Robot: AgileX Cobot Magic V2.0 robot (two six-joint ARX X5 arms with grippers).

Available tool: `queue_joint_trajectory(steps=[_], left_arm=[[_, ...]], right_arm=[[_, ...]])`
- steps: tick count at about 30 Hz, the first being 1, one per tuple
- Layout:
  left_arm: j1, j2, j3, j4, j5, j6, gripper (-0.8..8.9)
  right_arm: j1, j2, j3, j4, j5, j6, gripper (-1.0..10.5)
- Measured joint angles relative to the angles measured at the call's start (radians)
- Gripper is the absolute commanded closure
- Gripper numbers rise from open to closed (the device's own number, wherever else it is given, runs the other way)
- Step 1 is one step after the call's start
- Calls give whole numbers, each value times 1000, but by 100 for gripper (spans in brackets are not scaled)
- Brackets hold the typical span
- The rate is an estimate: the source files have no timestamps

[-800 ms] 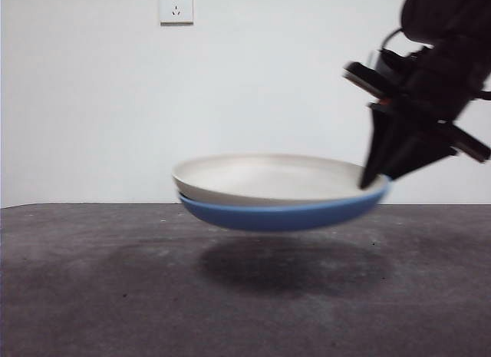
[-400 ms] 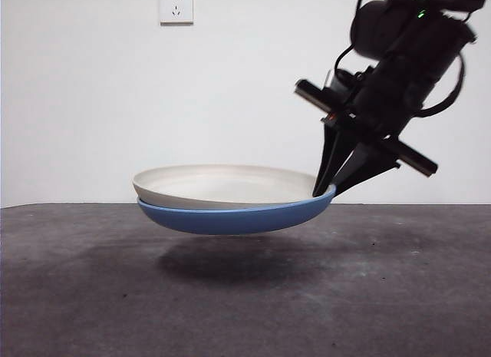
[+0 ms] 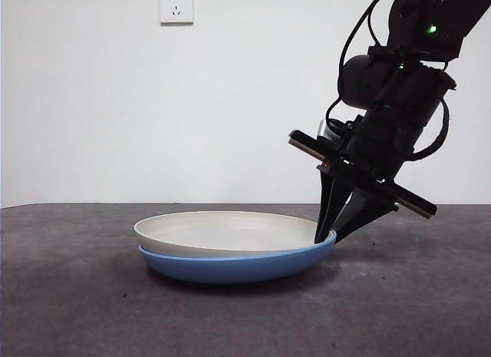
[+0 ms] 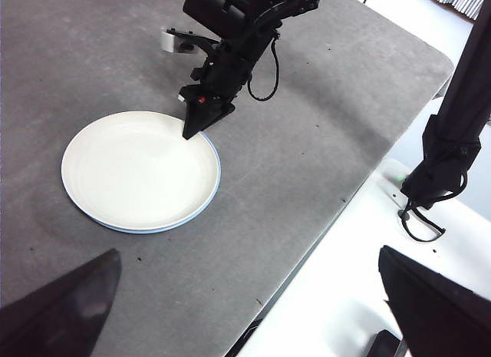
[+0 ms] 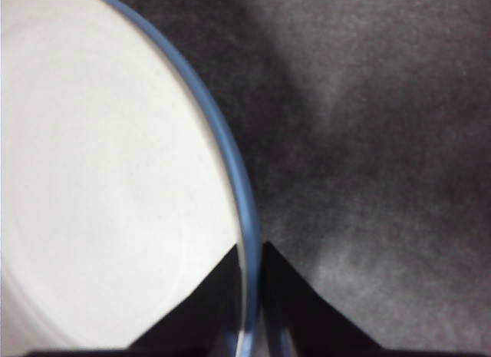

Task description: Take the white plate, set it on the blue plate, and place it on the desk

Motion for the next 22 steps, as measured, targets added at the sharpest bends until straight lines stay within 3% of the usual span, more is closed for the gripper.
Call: queue_joint_trajectory(steps=[6,10,14,18,22], left_arm=[[0,0,0,0,0,0,125],[0,0,0,0,0,0,125],[0,0,0,-6,0,0,125],[0,0,0,-30,0,0,125],[0,0,0,-32,0,0,125]], right_arm=[[0,0,0,2,22,-11,552],[0,-2,0,3,29,-31,543],[0,-58,0,-14,31,-45,406],[0,-216,0,-67,66,-55,306],[13,-368,1,-164,130,-81,296]])
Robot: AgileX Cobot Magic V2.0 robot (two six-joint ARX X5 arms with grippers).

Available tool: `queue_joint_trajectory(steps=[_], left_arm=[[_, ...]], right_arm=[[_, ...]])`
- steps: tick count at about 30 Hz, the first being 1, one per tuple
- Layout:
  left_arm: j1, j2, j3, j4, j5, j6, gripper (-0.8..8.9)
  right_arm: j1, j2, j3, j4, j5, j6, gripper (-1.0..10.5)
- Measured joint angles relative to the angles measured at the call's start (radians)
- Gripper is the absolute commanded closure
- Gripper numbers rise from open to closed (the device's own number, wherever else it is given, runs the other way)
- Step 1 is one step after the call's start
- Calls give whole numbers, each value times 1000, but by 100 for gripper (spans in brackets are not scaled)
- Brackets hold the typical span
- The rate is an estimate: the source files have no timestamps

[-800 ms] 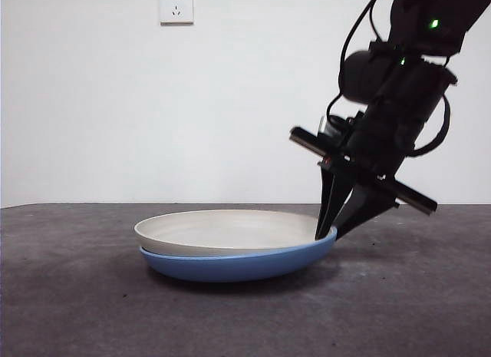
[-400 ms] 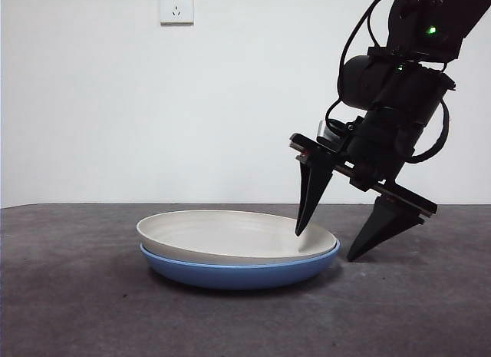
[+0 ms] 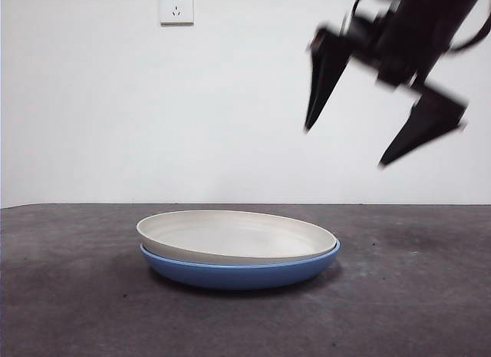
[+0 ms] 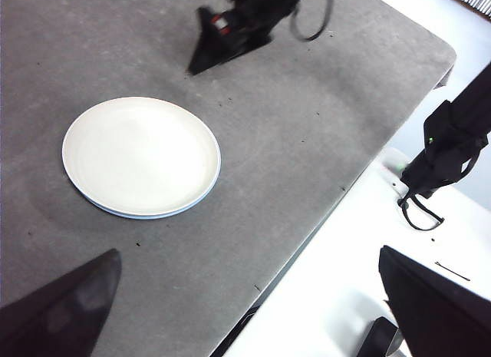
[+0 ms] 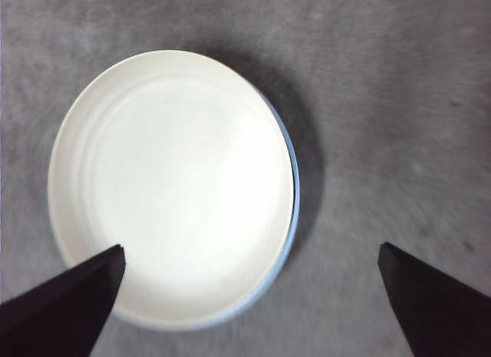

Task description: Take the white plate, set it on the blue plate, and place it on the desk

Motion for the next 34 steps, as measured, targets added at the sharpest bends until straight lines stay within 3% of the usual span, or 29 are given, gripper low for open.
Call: queue_joint_trajectory(steps=[13,23,28,31,32,34], left_arm=[[0,0,0,8,0,0,125],[0,0,0,8,0,-12,126],[0,0,0,7,0,-23,154],[0,0,0,8,0,-24,300],[0,0,0,8,0,-24,424],[0,0,0,8,0,-24,781]], right_arm=[[167,-565,0,-442,203,-76,297],[203,-855,0,-627,208,-76,297],[203,-923,1,-631,208,-78,297],[203,-941,1,-631,208,-78,344],[203,-942,1,-631,208,-78,505],[203,-942,1,-631,208,-76,963]])
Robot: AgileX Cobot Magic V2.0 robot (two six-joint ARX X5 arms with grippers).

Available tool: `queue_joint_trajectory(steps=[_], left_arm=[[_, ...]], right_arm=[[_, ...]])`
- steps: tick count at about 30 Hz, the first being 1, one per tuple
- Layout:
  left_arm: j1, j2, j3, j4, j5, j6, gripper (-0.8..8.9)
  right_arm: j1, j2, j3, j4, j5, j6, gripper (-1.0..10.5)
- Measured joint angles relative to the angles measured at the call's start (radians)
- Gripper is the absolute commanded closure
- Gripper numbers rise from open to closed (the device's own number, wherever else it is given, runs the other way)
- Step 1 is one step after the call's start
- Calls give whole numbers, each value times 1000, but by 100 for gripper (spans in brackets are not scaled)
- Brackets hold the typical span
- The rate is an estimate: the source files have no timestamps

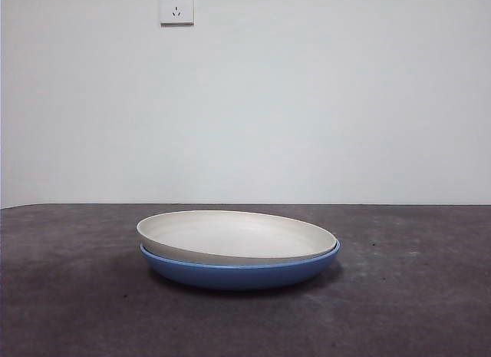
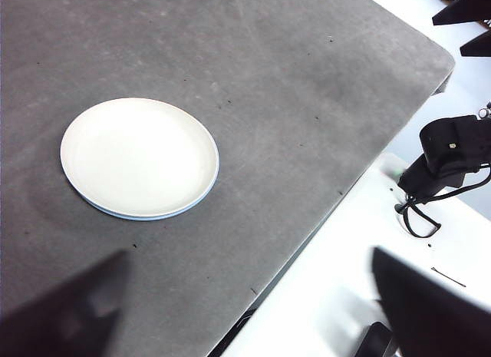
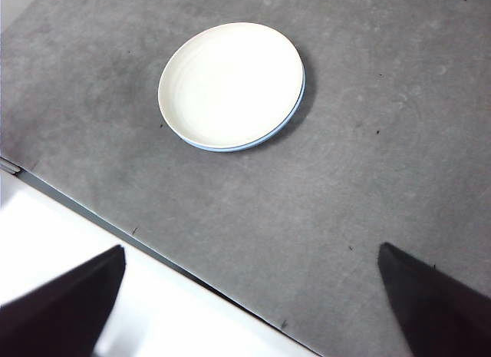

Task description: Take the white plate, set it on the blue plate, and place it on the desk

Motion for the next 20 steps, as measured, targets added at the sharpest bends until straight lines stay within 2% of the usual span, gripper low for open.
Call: queue_joint_trajectory(steps=[2,20], left_arm=[[0,0,0,0,0,-2,777],[4,-3,-3,1,0,-5,777]], right_arm=[[0,1,0,0,5,-1,900],[0,1,0,0,5,-3,900]])
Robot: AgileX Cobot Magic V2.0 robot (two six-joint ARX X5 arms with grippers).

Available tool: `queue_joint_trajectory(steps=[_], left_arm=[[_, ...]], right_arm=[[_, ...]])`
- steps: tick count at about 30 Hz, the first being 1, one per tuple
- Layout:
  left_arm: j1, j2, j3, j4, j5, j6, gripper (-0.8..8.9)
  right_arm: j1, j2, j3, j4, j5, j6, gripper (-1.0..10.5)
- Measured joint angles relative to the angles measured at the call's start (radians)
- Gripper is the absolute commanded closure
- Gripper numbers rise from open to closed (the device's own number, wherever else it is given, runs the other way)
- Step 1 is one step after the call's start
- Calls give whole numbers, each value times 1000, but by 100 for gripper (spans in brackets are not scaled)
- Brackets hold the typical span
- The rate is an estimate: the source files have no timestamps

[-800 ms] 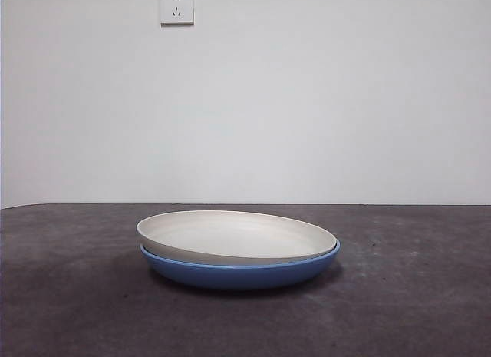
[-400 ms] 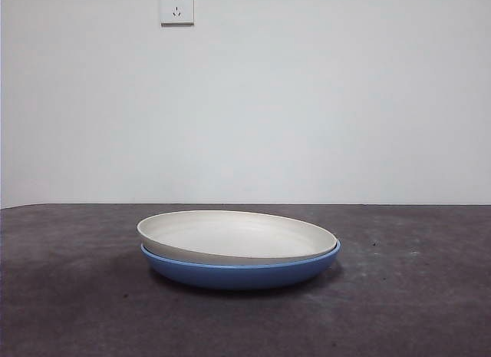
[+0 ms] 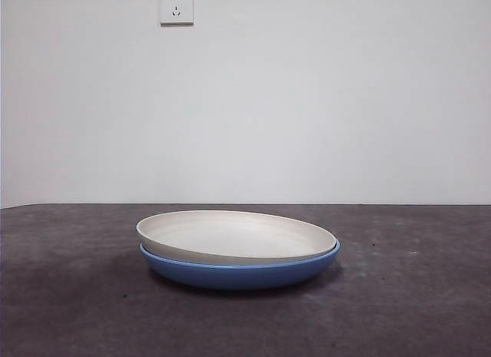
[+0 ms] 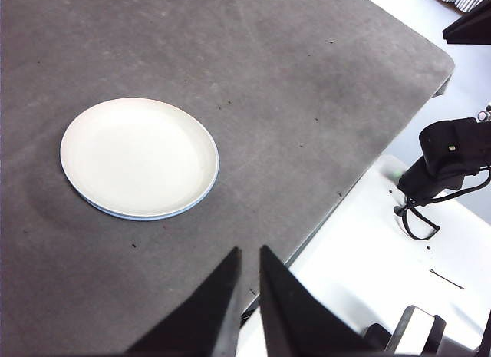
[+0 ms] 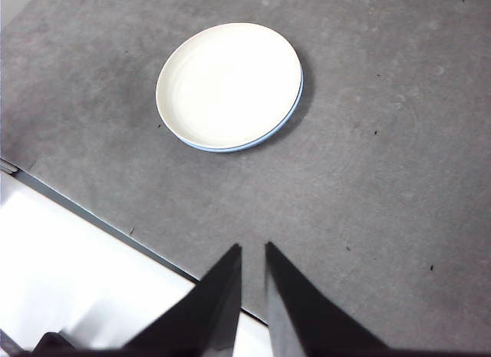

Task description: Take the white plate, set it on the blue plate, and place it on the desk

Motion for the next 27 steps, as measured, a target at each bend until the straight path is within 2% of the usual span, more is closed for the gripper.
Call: queue_joint_trajectory(steps=[3,7,10,13,15,19,22,27], left_arm=[[58,-3,-17,16,0,1,806],[175,-22,-111,171,-3,49,806],[272,-74,-281,359,-34,80,806],[355,-150,-500,614,-70,82,806],[415,-221,-690,830,-128,55,806],[503,-344,-966,1095,-289,-39,806],[562,-433,-1112,1151,-328,-95,806],[612,-528,-1244,1139,-330,-110,806]], right_arm=[[0,0,0,0,0,0,900],[0,0,0,0,0,0,900],[0,0,0,0,0,0,900],[0,0,0,0,0,0,900],[0,0,0,0,0,0,900],[0,0,0,0,0,0,900],[0,0,0,0,0,0,900],[0,0,0,0,0,0,900]])
